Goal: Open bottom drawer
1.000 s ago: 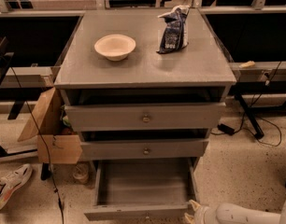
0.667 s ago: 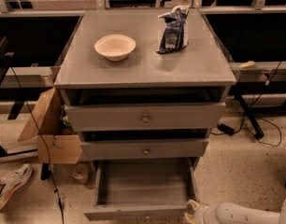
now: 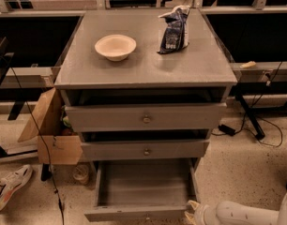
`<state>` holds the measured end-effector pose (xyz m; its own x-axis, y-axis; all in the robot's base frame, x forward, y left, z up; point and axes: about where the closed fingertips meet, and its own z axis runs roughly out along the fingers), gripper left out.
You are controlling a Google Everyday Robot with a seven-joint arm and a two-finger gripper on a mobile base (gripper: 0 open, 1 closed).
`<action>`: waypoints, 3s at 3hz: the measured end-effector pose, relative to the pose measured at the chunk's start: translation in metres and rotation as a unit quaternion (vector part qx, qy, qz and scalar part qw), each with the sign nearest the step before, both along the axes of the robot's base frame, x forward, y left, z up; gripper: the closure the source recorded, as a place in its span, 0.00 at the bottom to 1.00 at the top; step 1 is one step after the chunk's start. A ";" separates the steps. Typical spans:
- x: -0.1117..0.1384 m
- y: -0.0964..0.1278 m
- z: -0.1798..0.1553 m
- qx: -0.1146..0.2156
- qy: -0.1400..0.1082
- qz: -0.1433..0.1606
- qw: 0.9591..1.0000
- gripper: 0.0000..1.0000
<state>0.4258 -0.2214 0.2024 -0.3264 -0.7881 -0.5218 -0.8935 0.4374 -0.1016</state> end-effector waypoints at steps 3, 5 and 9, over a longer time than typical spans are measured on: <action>0.008 0.002 0.001 -0.001 0.001 0.009 1.000 0.35; 0.028 0.009 -0.013 0.006 -0.002 0.028 1.000 0.00; 0.059 0.019 -0.042 0.014 0.000 0.054 0.998 0.63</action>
Offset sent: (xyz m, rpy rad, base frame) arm 0.0689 0.0164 -0.0453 0.0456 -0.0197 0.1441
